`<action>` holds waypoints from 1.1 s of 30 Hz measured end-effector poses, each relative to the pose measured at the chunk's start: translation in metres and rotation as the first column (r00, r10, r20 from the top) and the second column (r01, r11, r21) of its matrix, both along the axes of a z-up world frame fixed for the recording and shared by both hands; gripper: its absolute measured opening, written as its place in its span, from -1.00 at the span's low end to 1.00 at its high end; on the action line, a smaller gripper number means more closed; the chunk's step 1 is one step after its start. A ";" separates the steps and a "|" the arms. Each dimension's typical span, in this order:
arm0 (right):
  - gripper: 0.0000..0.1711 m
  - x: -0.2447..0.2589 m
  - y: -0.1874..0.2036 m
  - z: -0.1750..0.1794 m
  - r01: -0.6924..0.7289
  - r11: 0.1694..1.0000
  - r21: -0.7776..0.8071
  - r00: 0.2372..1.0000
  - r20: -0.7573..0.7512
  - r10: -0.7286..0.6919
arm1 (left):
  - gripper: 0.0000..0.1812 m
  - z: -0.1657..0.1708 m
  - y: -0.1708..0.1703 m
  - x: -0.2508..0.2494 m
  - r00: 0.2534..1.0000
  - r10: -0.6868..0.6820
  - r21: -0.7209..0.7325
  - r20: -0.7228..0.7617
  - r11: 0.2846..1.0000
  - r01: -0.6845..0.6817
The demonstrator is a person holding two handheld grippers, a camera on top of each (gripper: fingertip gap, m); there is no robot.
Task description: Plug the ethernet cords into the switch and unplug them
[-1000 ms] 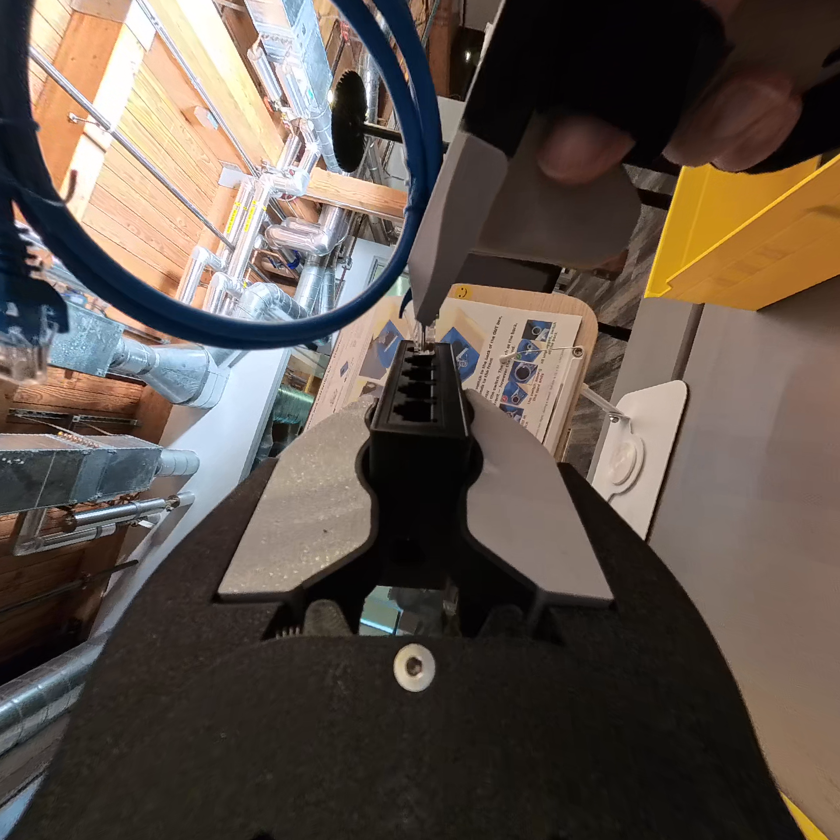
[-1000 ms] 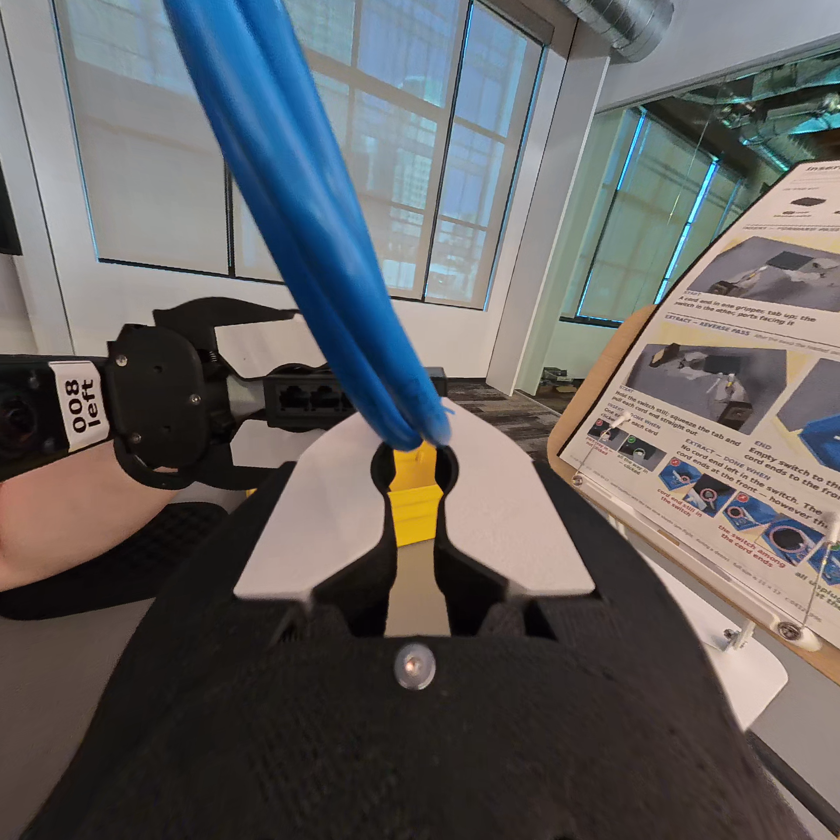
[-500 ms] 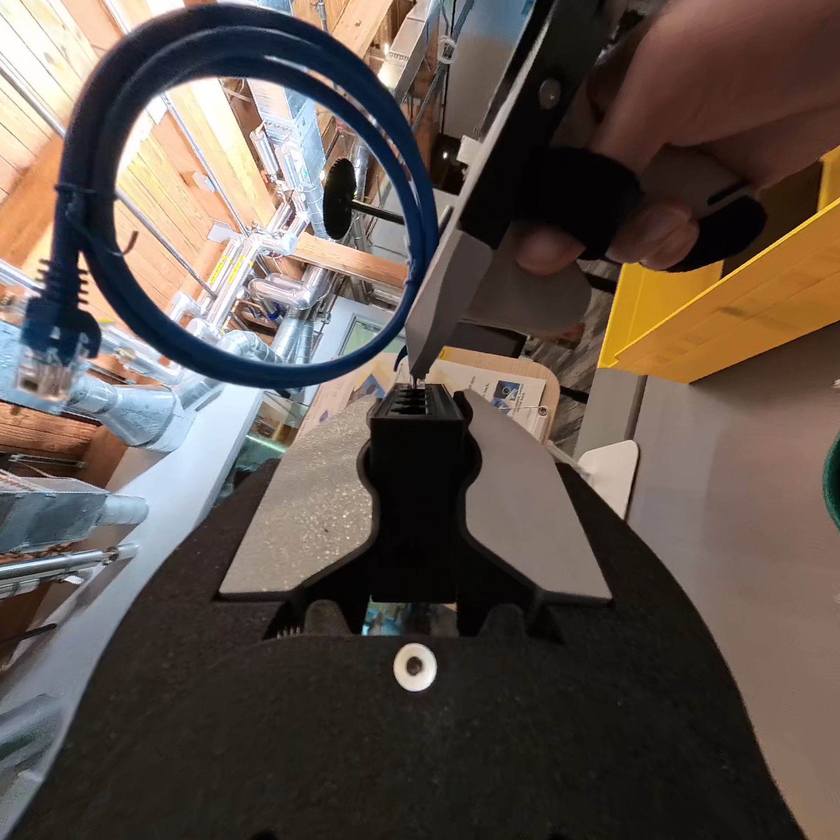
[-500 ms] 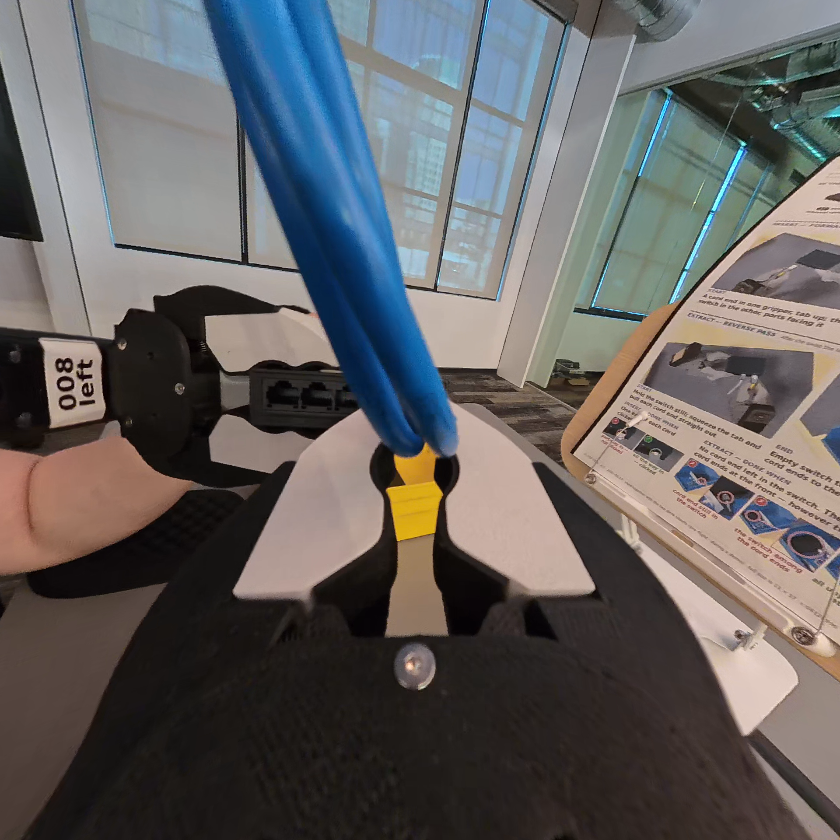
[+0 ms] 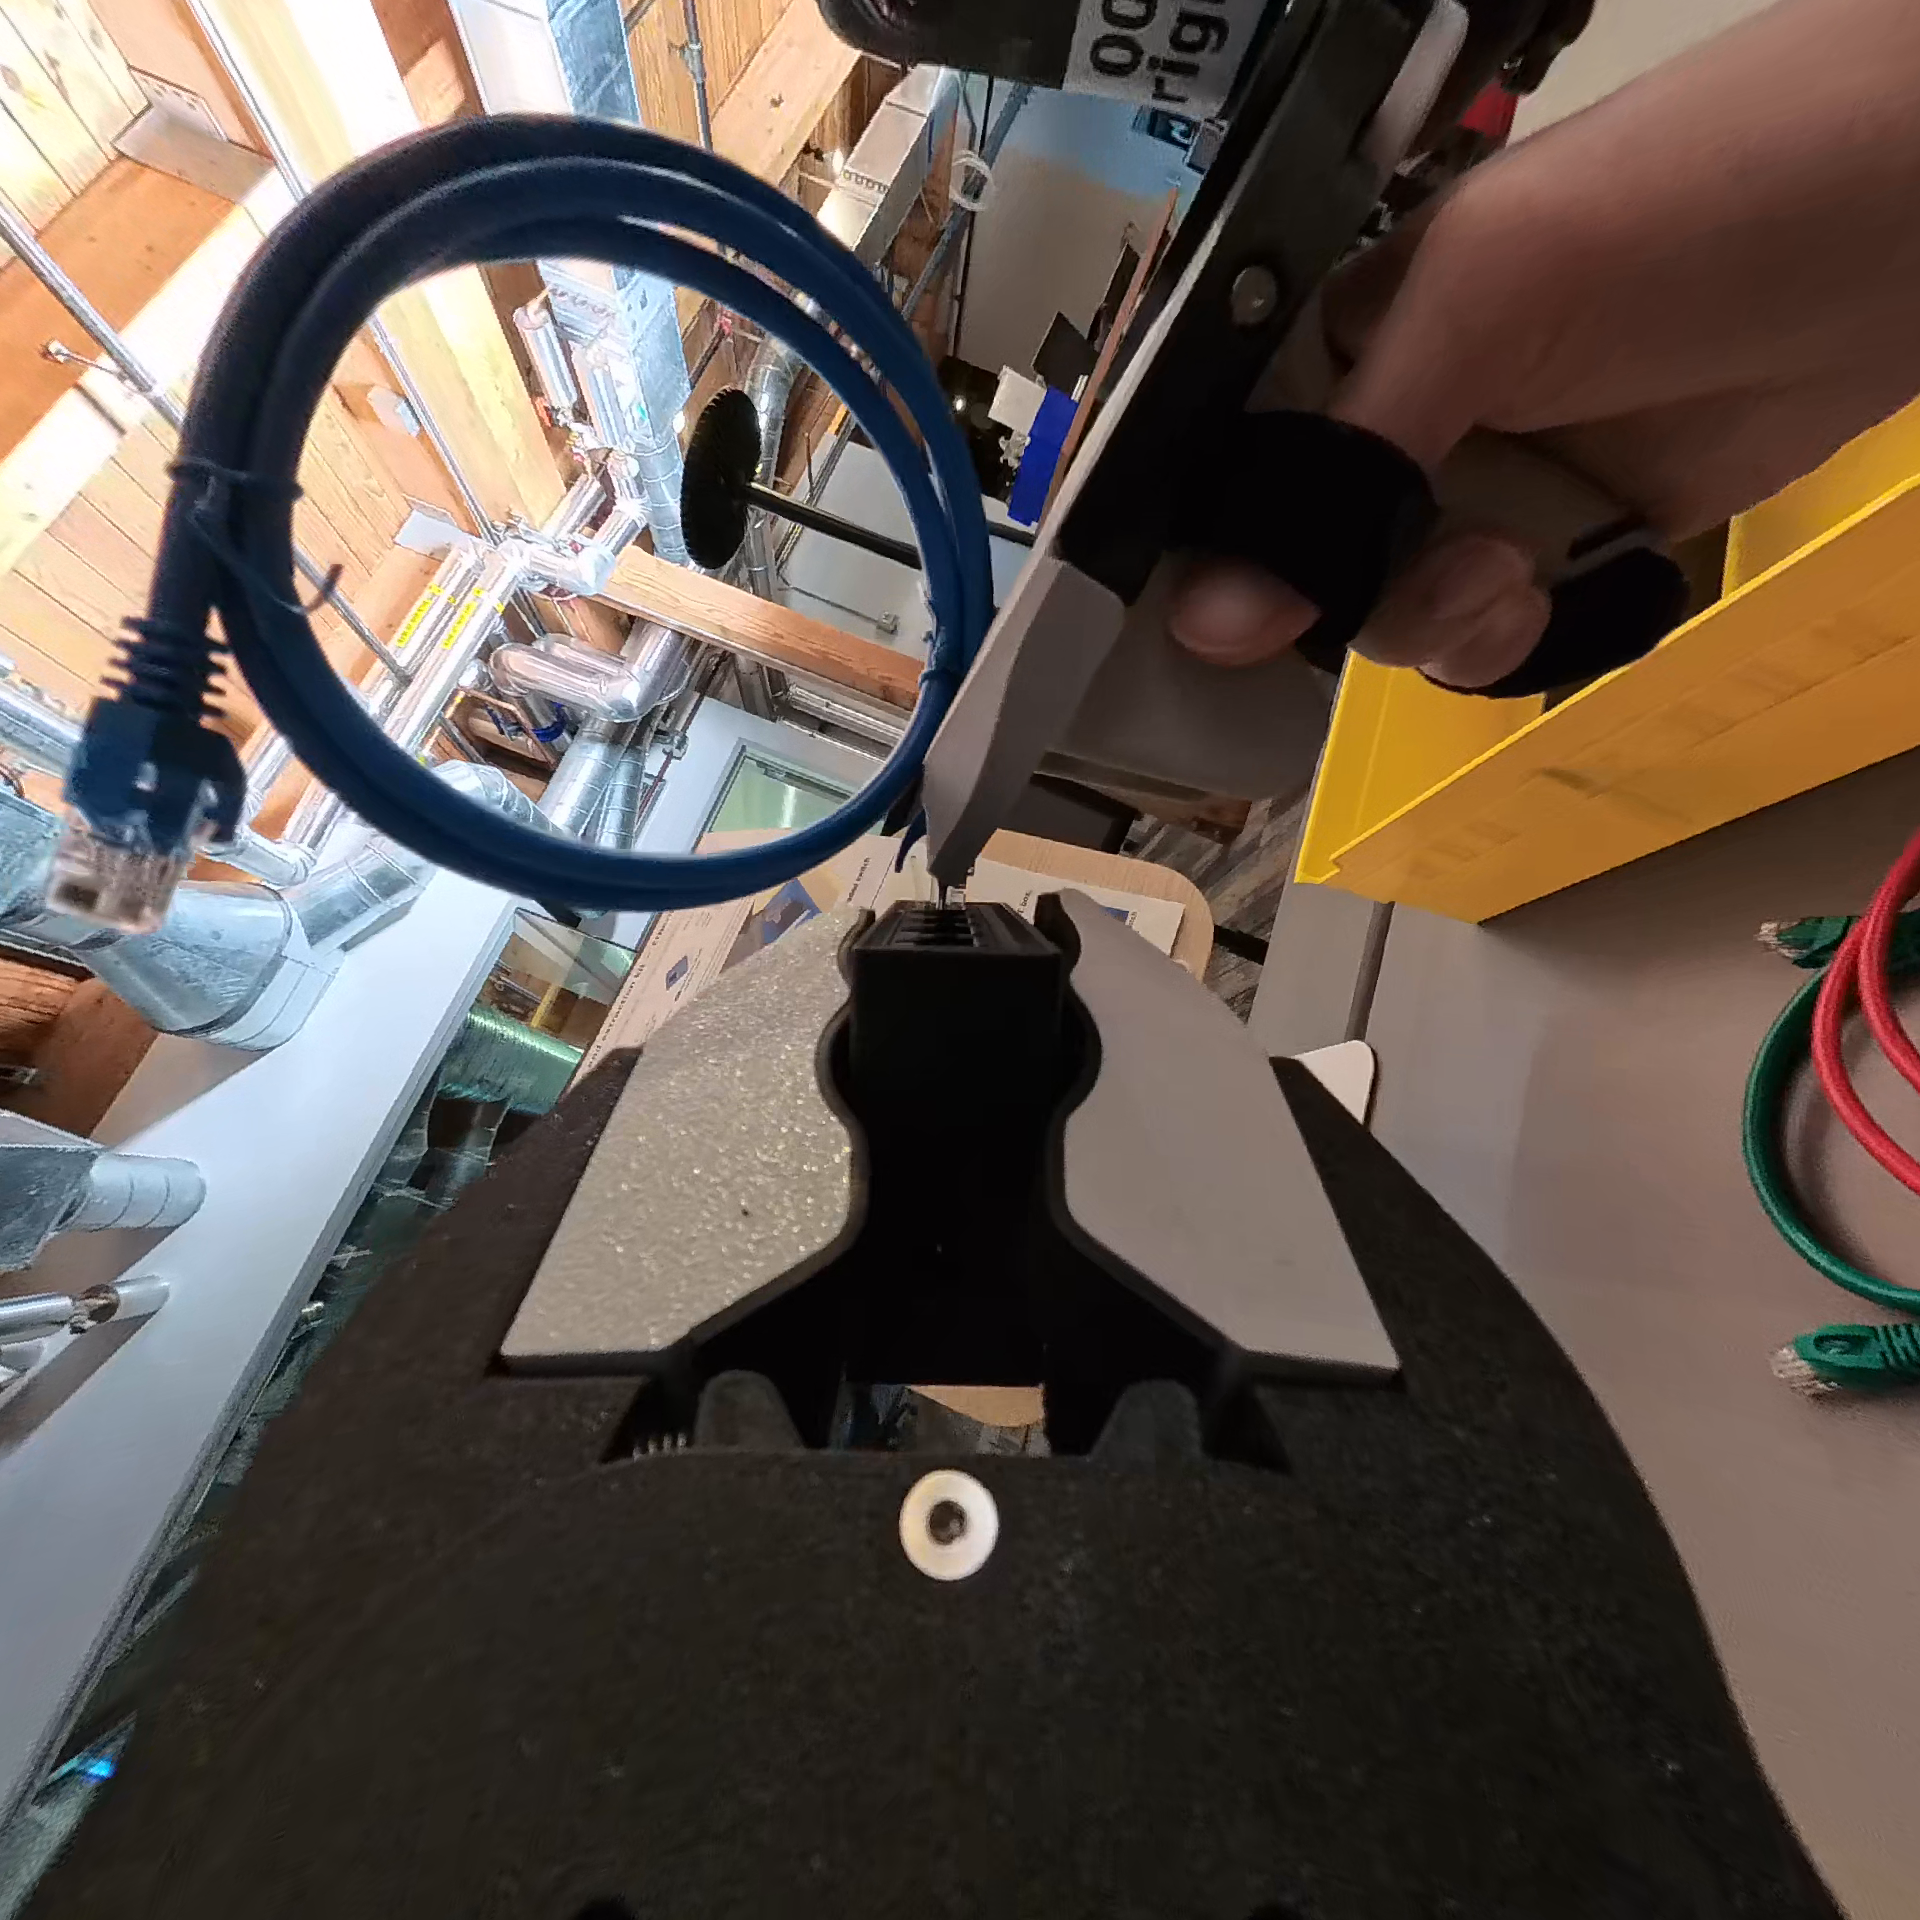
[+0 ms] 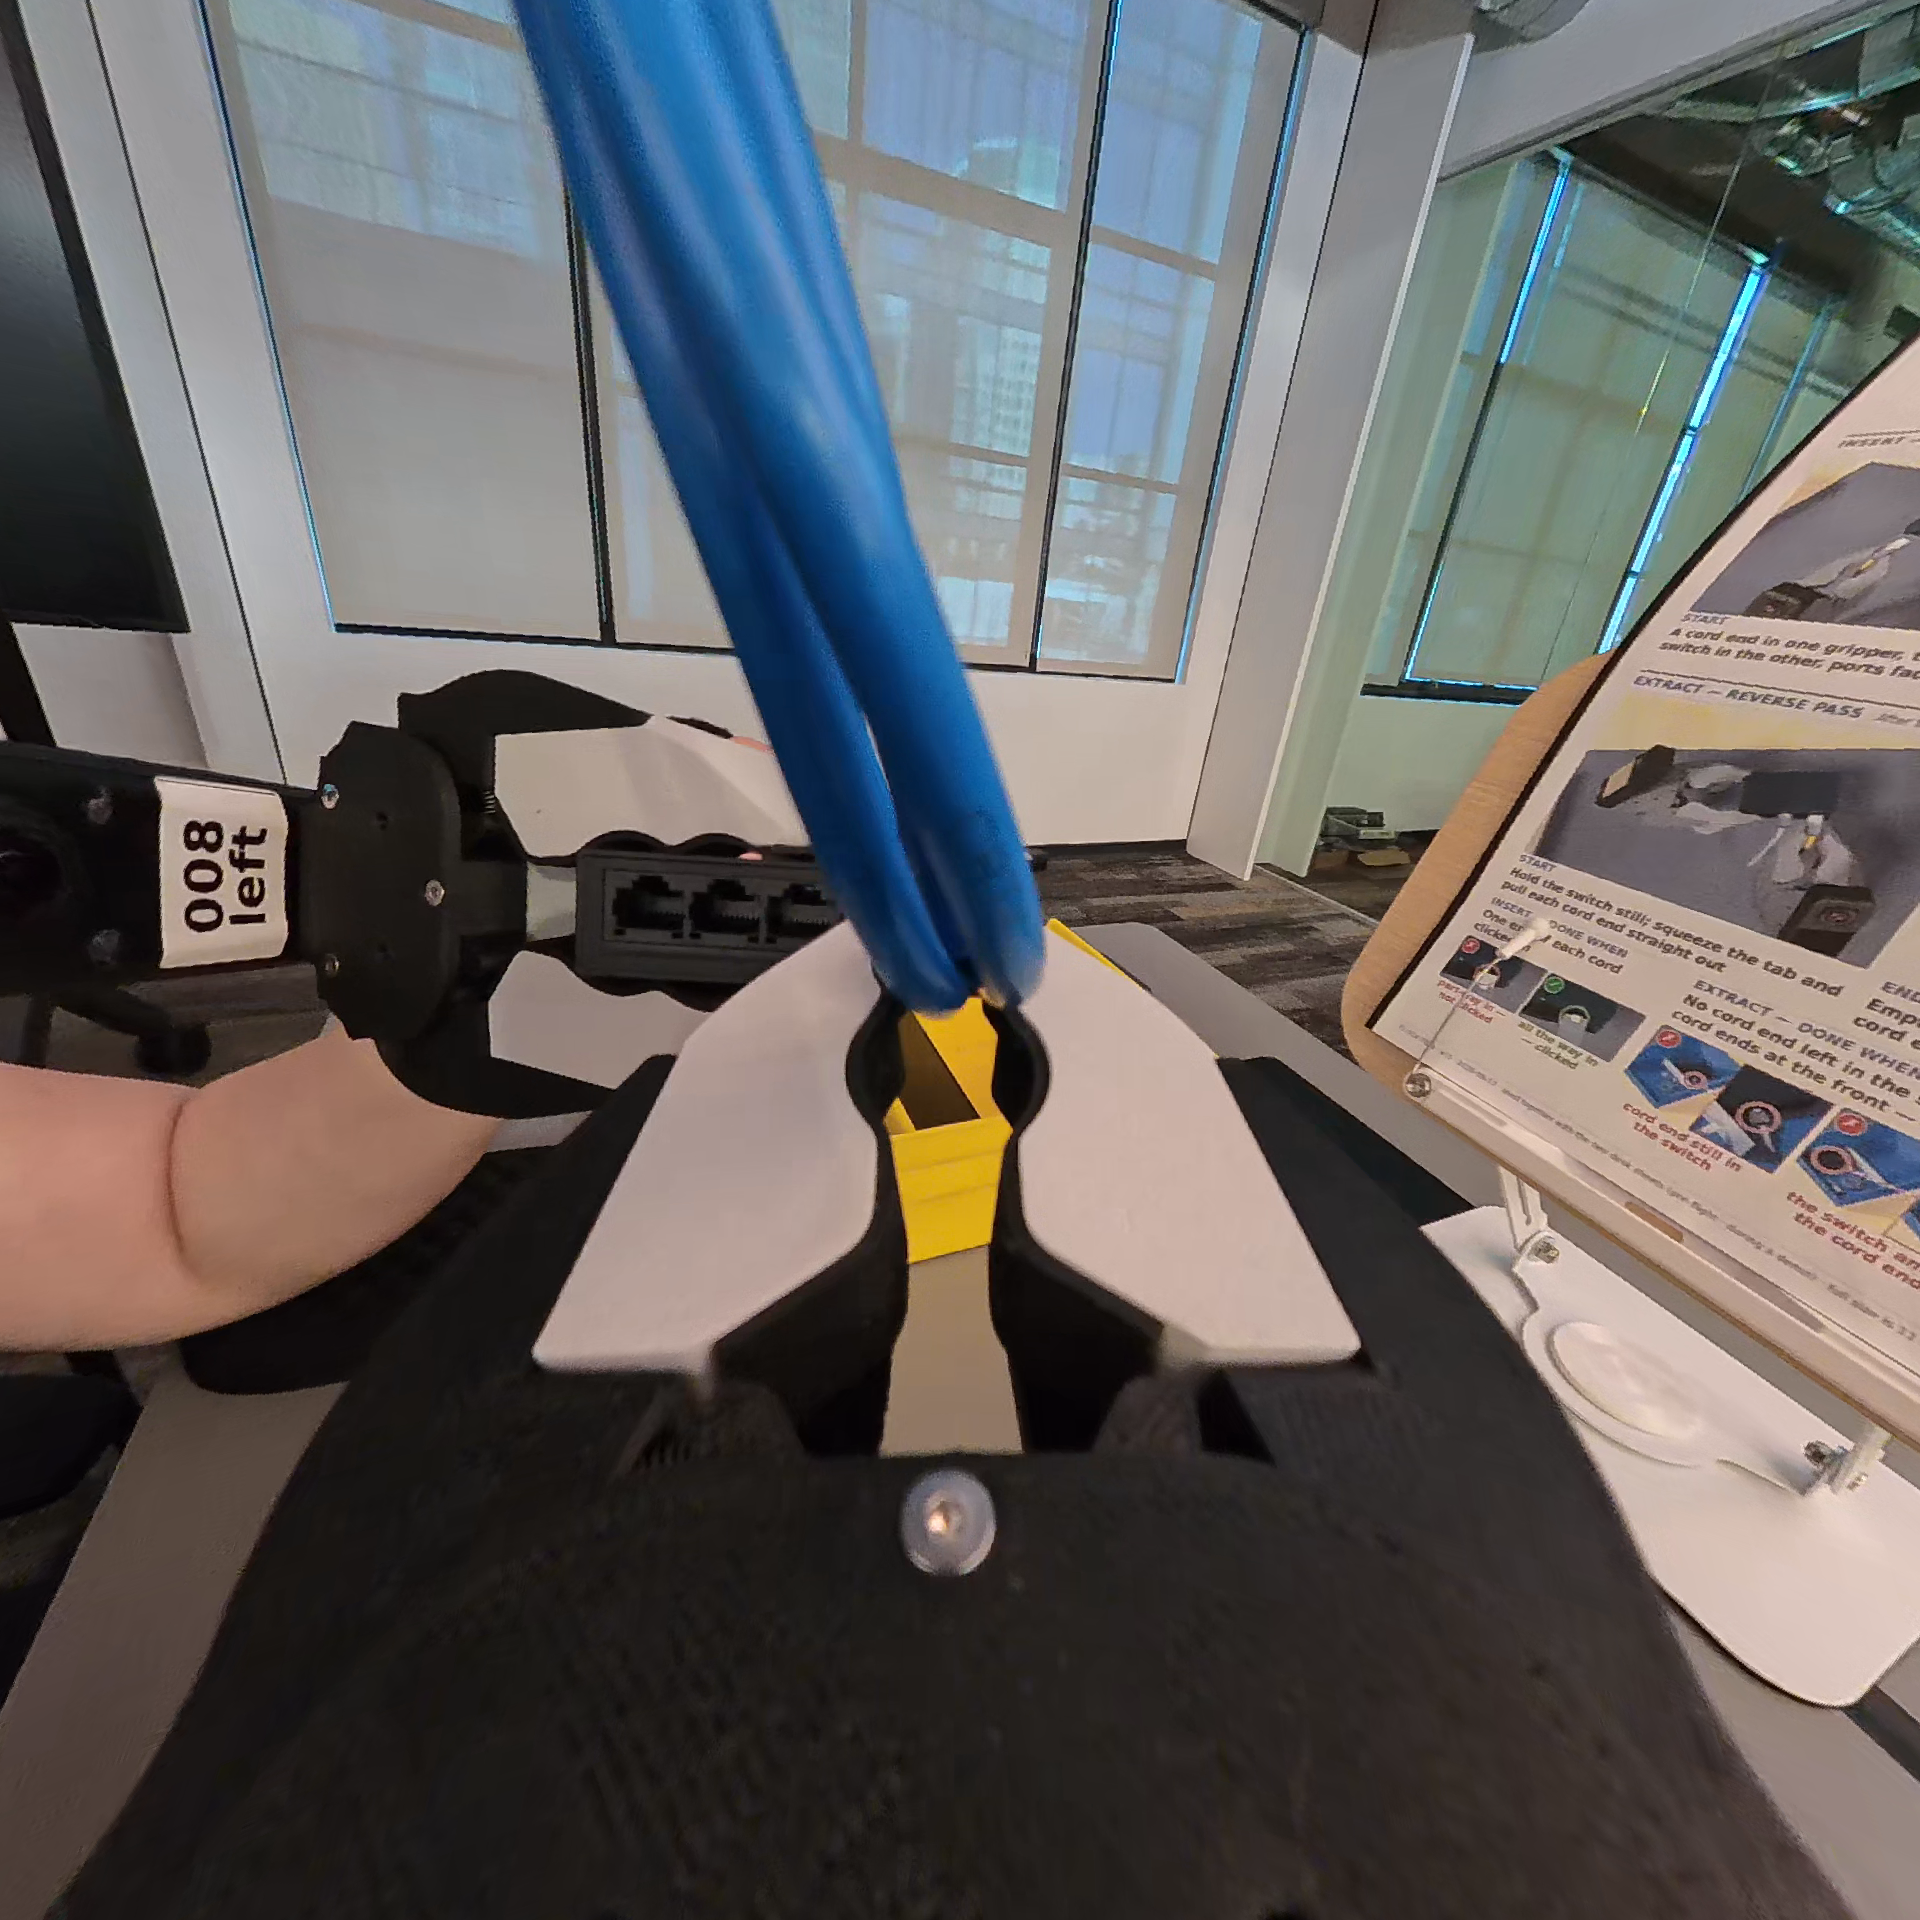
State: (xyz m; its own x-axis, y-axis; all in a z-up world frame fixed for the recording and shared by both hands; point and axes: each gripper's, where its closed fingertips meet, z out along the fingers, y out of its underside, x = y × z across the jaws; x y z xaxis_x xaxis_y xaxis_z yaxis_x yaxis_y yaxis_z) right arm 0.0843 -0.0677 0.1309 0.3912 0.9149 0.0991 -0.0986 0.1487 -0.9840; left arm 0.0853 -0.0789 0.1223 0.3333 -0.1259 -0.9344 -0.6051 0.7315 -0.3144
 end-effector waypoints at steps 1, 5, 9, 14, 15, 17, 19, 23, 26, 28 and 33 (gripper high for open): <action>-0.84 0.000 0.000 0.000 0.003 1.000 0.004 1.000 0.006 -0.003 | -0.67 0.000 0.000 0.000 1.000 0.004 0.002 -0.001 1.000 -0.004; -0.85 0.002 0.000 0.002 0.035 0.998 0.045 0.999 0.032 -0.037 | -0.67 0.002 0.002 0.001 1.000 0.026 0.014 0.008 1.000 -0.026; -0.85 0.002 0.000 0.007 0.066 0.994 0.089 0.998 -0.029 -0.064 | -0.67 0.005 0.005 -0.002 0.999 0.045 0.004 0.028 0.999 -0.045; -0.85 0.006 -0.008 0.018 0.129 0.968 0.215 0.985 -0.144 -0.099 | -0.60 0.009 0.004 -0.002 0.996 0.055 -0.029 0.064 0.998 -0.053; -0.85 0.007 -0.011 0.021 0.140 0.960 0.244 0.981 -0.164 -0.101 | -0.58 0.011 0.003 -0.002 0.996 0.047 -0.032 0.076 0.998 -0.045; -0.85 0.009 -0.017 0.025 0.160 0.944 0.290 0.976 -0.191 -0.107 | -0.55 0.014 -0.001 -0.002 0.995 0.042 -0.034 0.089 0.999 -0.039; -0.85 0.011 -0.023 0.028 0.181 0.925 0.334 0.971 -0.210 -0.114 | -0.50 0.018 -0.004 -0.002 0.993 0.041 -0.027 0.112 0.999 -0.038; -0.85 0.015 -0.035 0.037 0.215 0.885 0.414 0.963 -0.241 -0.122 | -0.34 0.026 -0.011 -0.001 0.986 0.021 -0.049 0.168 0.999 -0.012; -0.85 0.019 -0.041 0.041 0.253 0.851 0.460 0.955 -0.258 -0.145 | -0.20 0.031 -0.016 0.001 0.978 -0.001 -0.068 0.210 0.998 0.016; -0.85 0.020 -0.045 0.044 0.271 0.834 0.481 0.951 -0.267 -0.155 | -0.11 0.034 -0.020 0.003 0.972 -0.016 -0.080 0.236 0.996 0.036; -0.85 0.023 -0.055 0.049 0.316 0.781 0.538 0.940 -0.290 -0.181 | 0.11 0.039 -0.027 0.008 0.954 -0.048 -0.117 0.296 0.989 0.086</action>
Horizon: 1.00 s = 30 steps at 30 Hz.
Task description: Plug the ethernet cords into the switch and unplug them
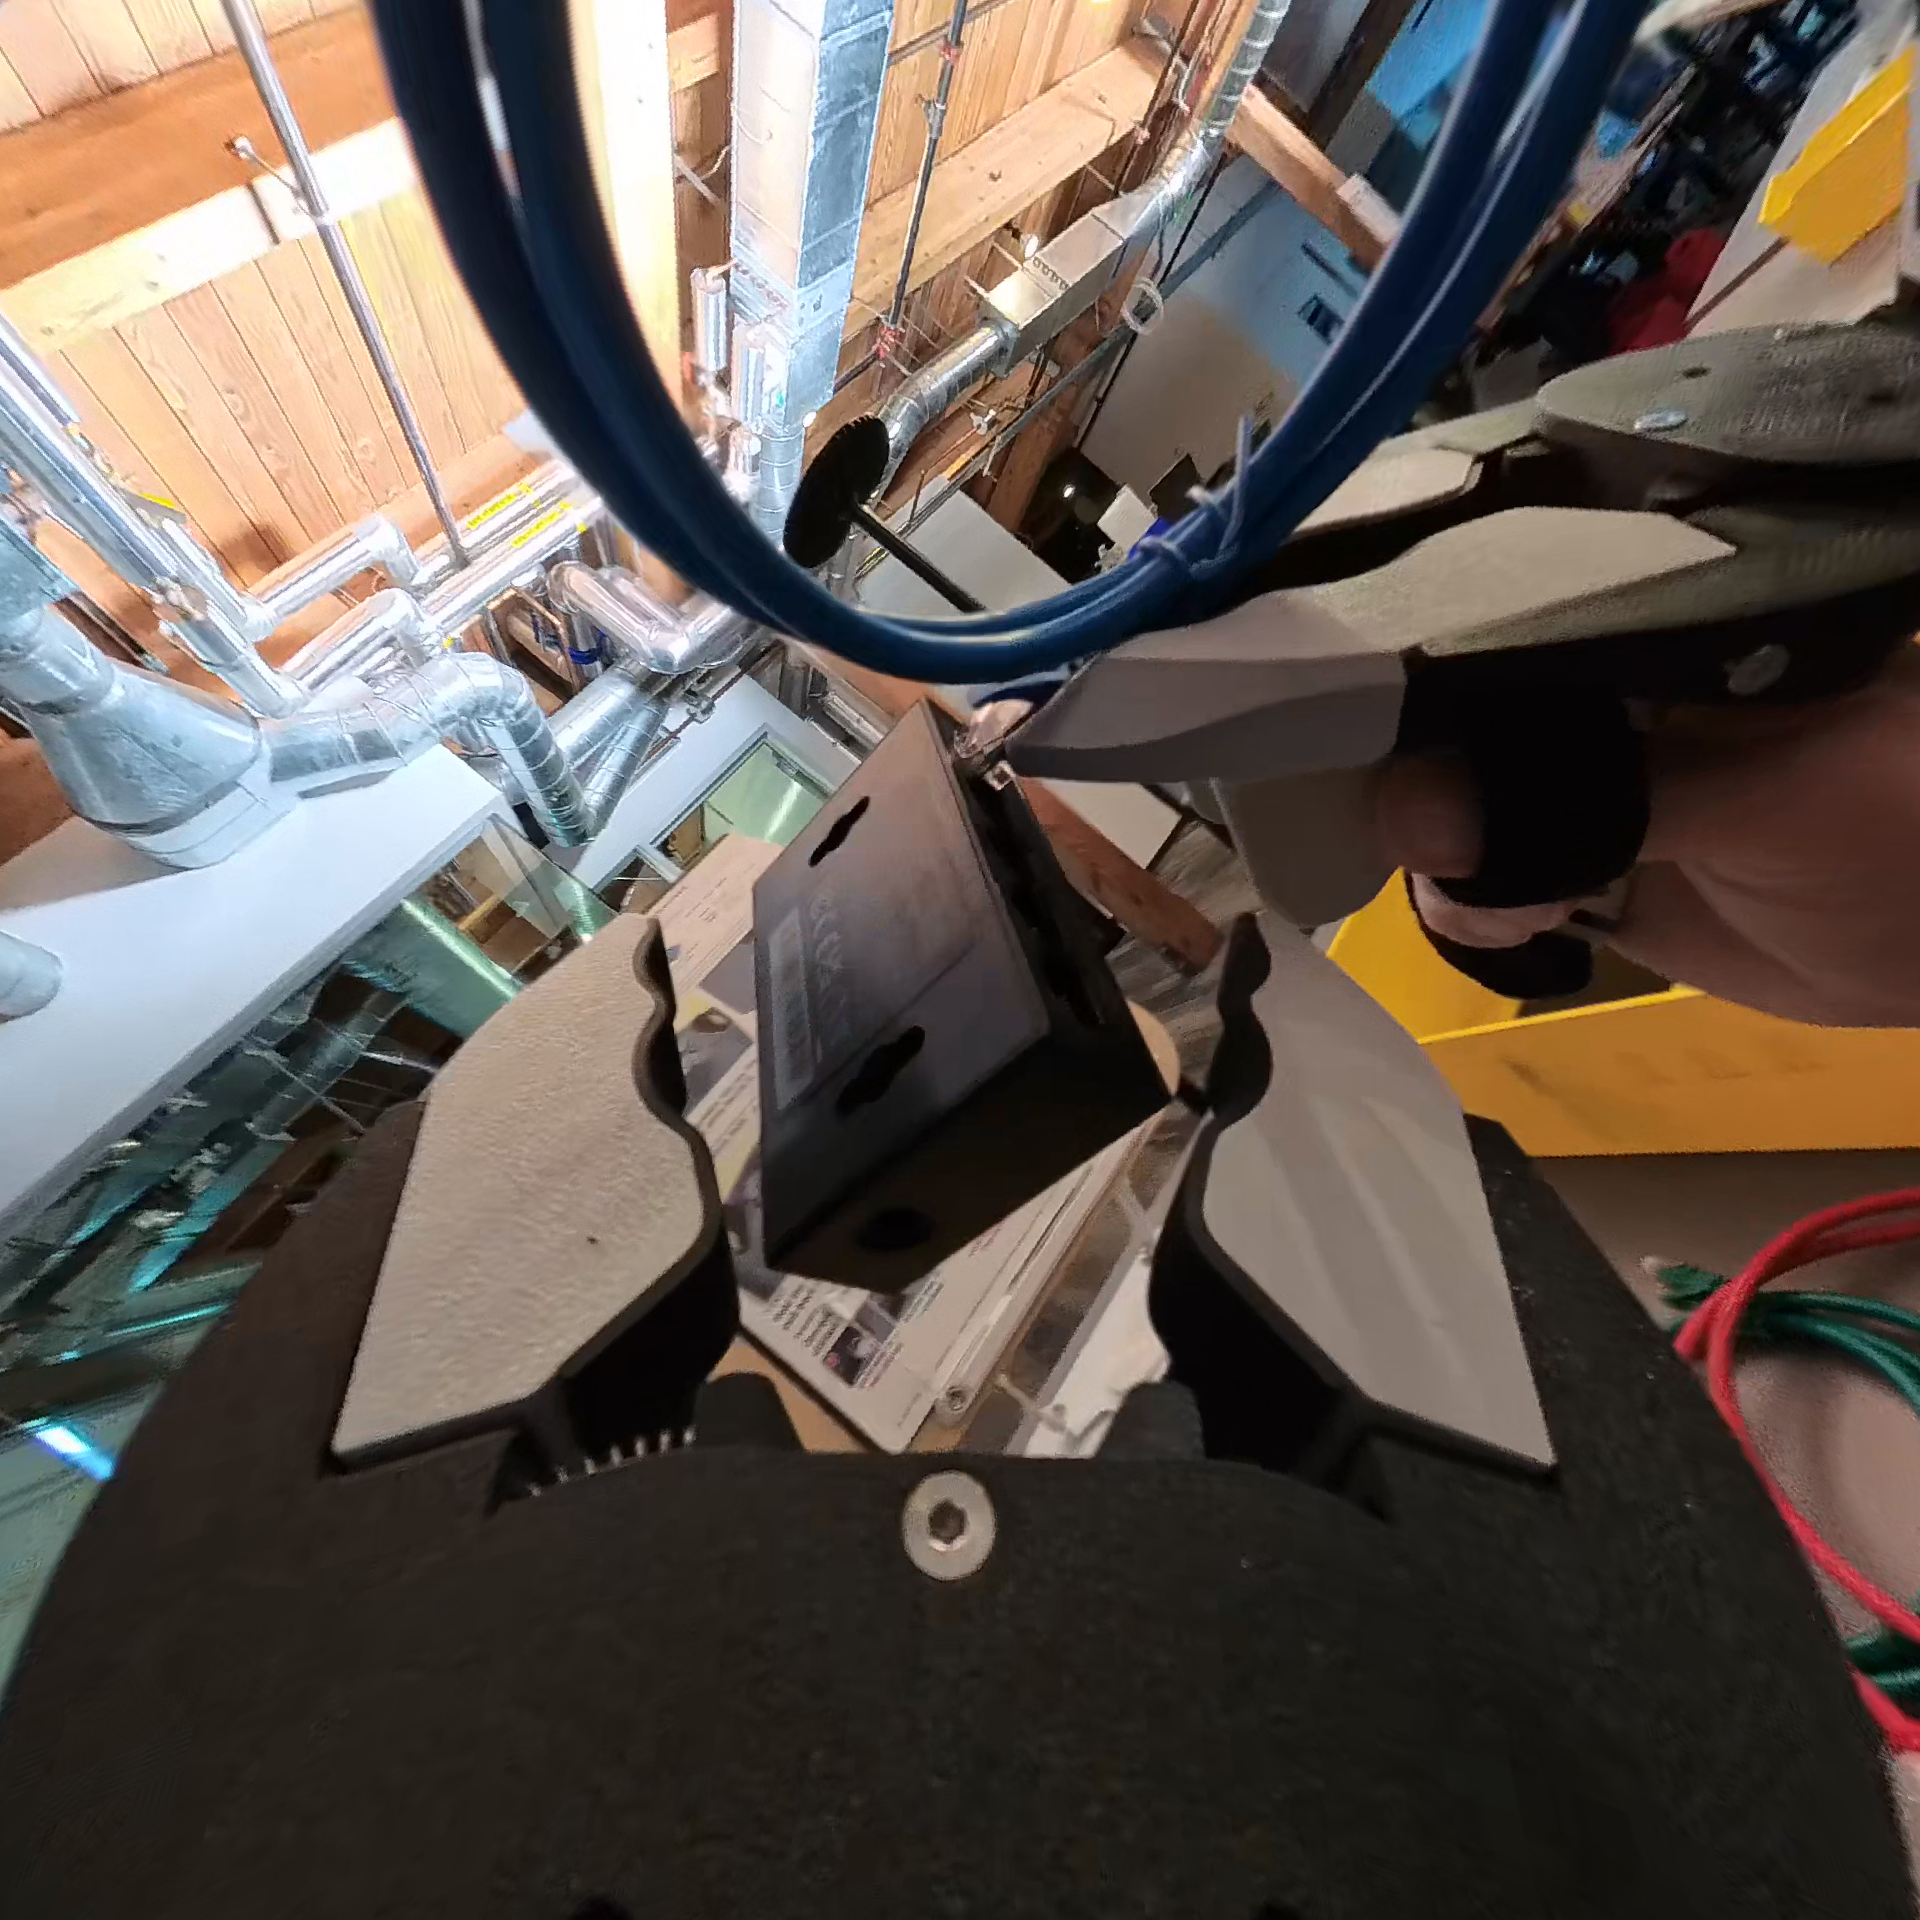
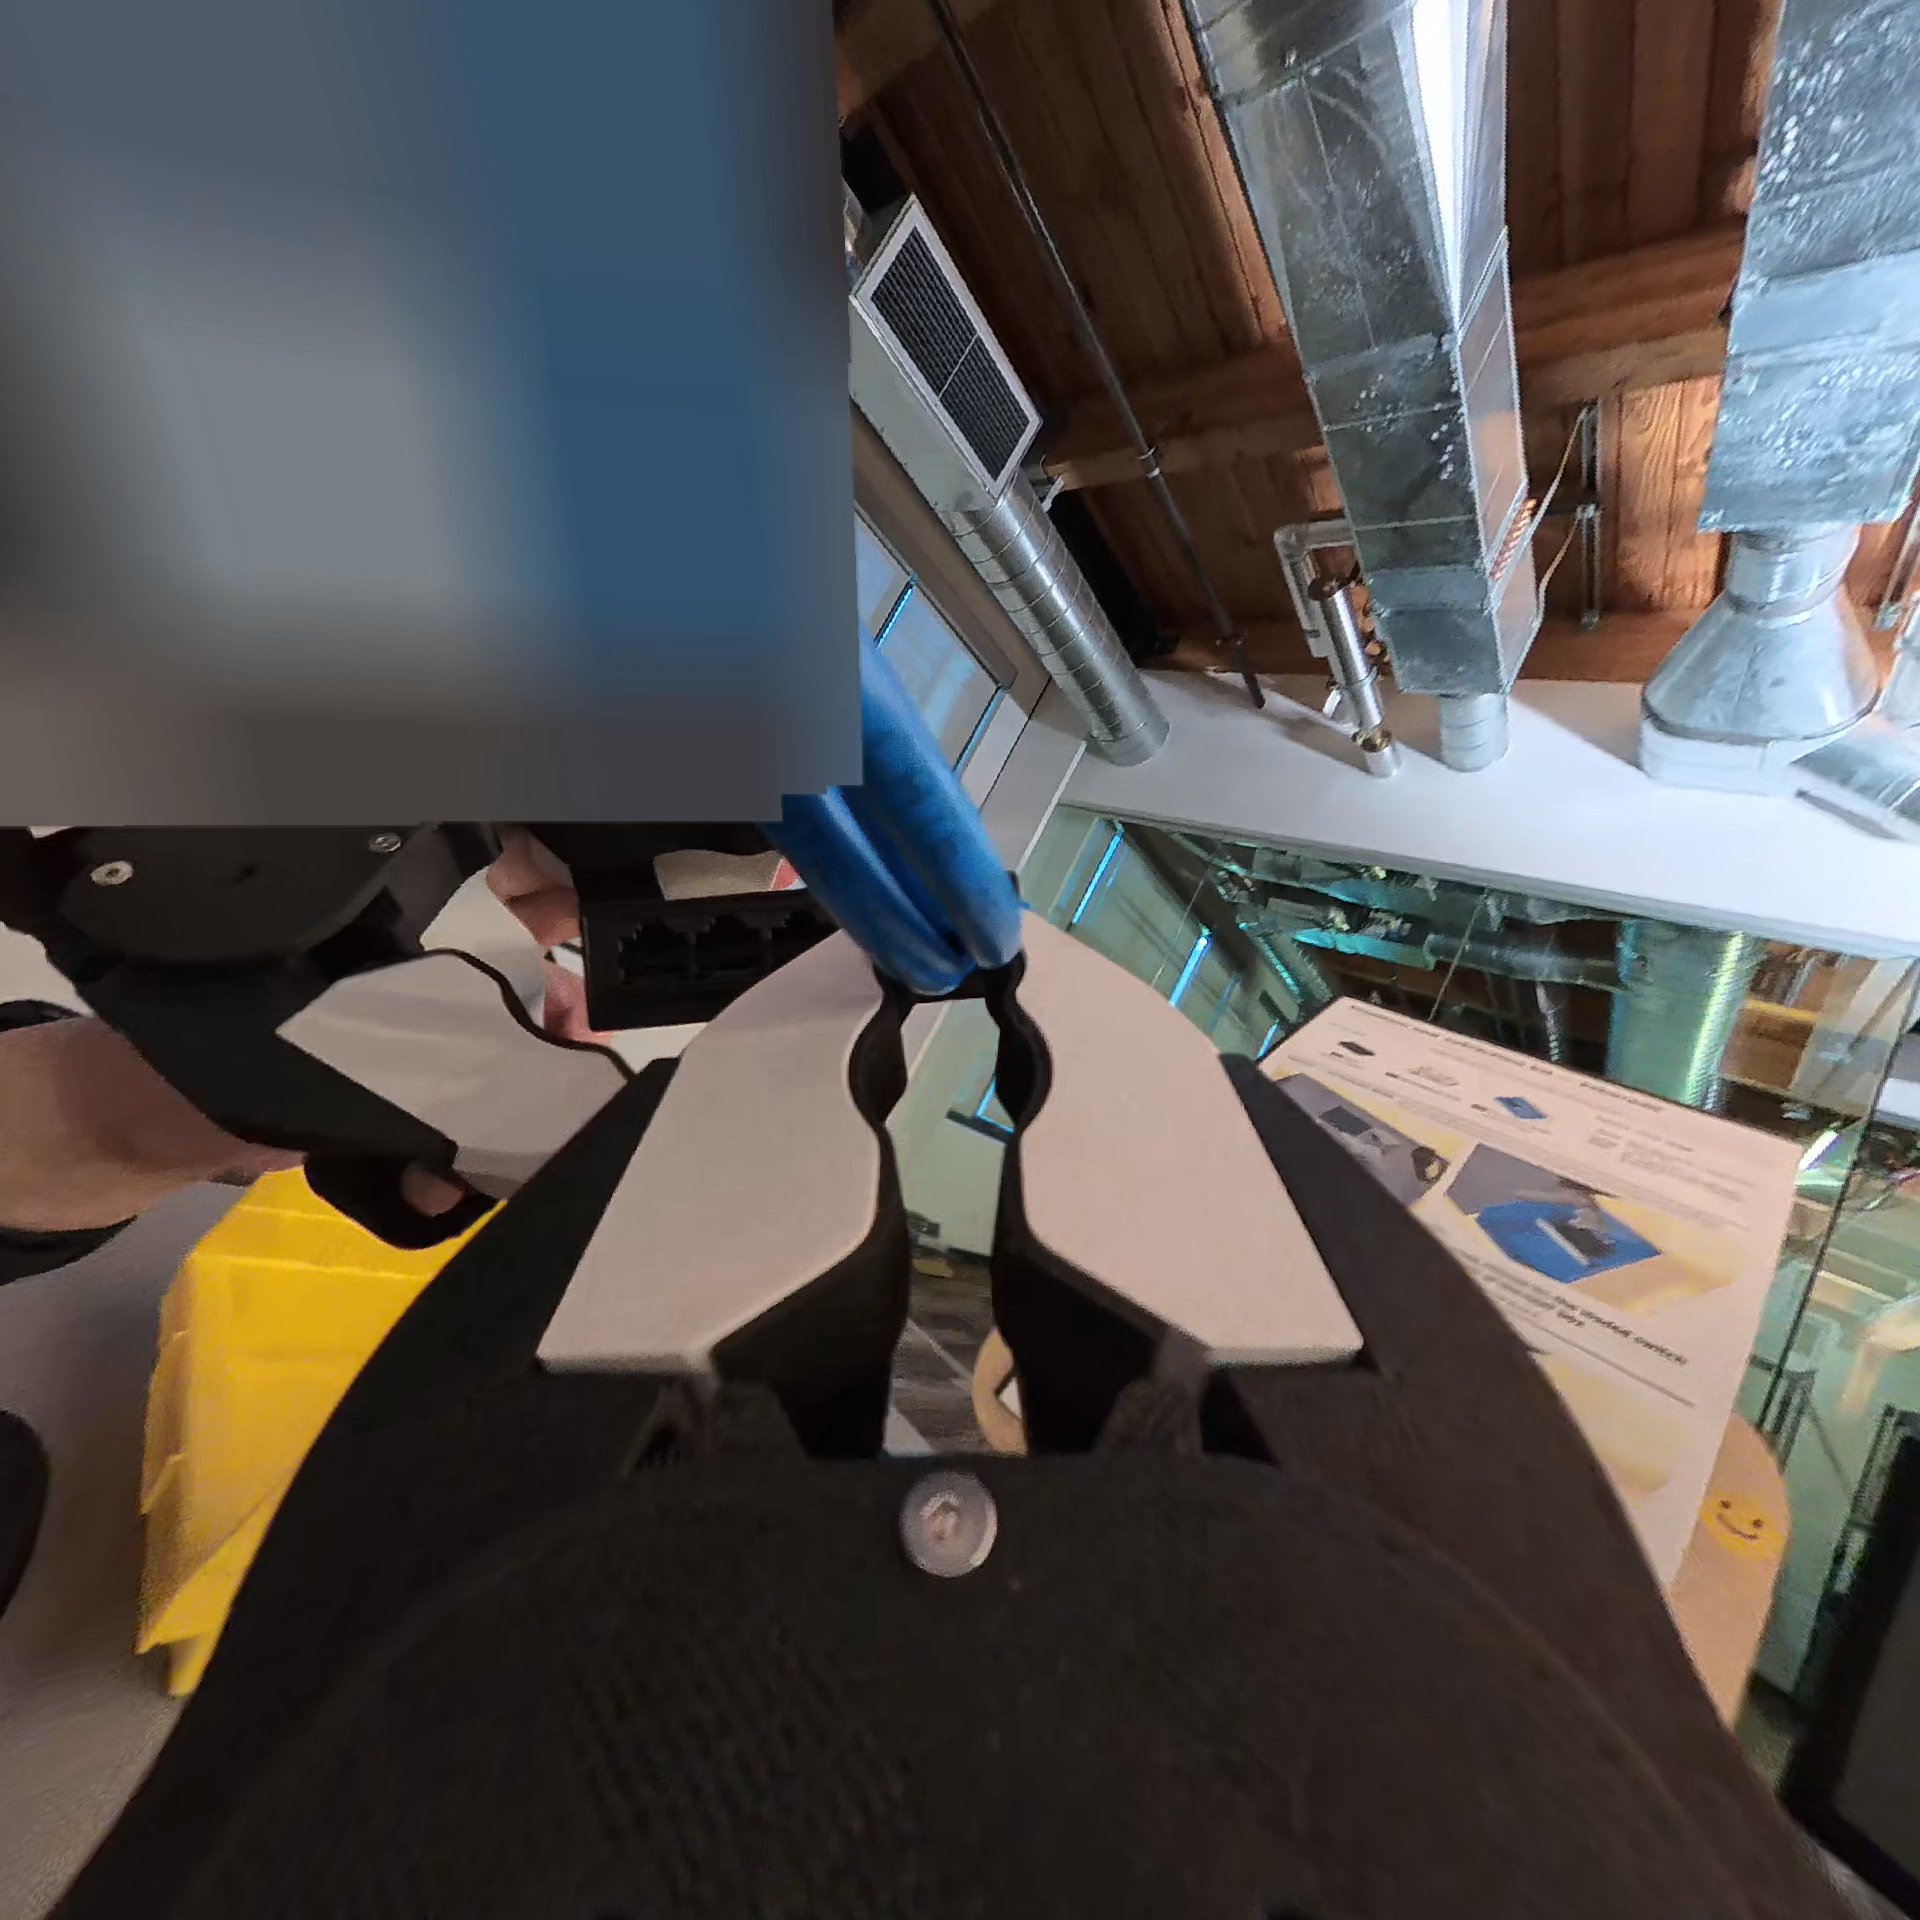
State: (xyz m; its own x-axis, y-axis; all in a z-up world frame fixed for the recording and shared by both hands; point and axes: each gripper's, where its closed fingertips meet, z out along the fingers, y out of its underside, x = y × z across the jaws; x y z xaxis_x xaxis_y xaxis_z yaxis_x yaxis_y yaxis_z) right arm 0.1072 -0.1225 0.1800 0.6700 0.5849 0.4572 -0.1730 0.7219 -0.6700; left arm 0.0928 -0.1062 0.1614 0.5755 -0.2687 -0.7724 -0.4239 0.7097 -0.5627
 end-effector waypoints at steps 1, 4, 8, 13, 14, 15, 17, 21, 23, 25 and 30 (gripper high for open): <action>-0.85 0.001 -0.001 0.001 0.016 1.000 0.015 1.000 0.002 -0.016 | 0.12 0.000 -0.002 0.001 1.000 -0.025 -0.023 0.012 0.999 0.025; -0.85 0.006 -0.005 0.007 0.048 0.998 0.040 0.999 -0.008 -0.048 | 0.14 0.005 -0.007 0.001 0.989 -0.115 -0.117 0.092 0.985 0.125; -0.85 0.015 -0.007 0.013 0.057 0.997 0.053 0.997 -0.045 -0.055 | 0.13 0.013 -0.013 -0.002 0.936 -0.235 -0.239 0.261 0.924 0.298; -0.85 0.017 -0.005 0.013 0.059 0.997 0.047 0.996 -0.071 -0.056 | 0.11 0.013 -0.021 0.007 0.797 -0.382 -0.355 0.468 0.745 0.565; -0.85 0.017 -0.004 0.012 0.060 0.997 0.044 0.996 -0.075 -0.057 | 0.09 0.014 -0.024 0.008 0.770 -0.409 -0.334 0.489 0.728 0.598; -0.85 0.017 -0.003 0.012 0.061 0.997 0.041 0.995 -0.076 -0.058 | 0.07 0.014 -0.024 0.009 0.762 -0.416 -0.321 0.497 0.727 0.607; -0.85 0.016 -0.003 0.011 0.059 0.998 0.038 0.995 -0.079 -0.056 | 0.09 0.010 -0.024 0.013 0.772 -0.418 -0.318 0.478 0.737 0.596; -0.85 0.016 0.000 0.011 0.040 0.999 0.018 0.996 -0.085 -0.039 | 0.02 0.010 -0.021 0.012 0.747 -0.418 -0.310 0.518 0.722 0.619; -0.85 0.015 0.002 0.009 0.015 1.000 -0.004 0.996 -0.084 -0.015 | -0.13 0.011 -0.017 0.007 0.742 -0.407 -0.290 0.533 0.736 0.612; -0.85 0.013 0.004 0.008 0.008 1.000 -0.019 0.997 -0.081 -0.009 | -0.18 0.009 -0.012 0.005 0.761 -0.384 -0.282 0.522 0.765 0.579; -0.84 0.012 0.012 0.005 -0.015 0.998 -0.064 0.997 -0.074 0.010 | -0.19 0.005 -0.004 0.003 0.779 -0.348 -0.321 0.522 0.766 0.557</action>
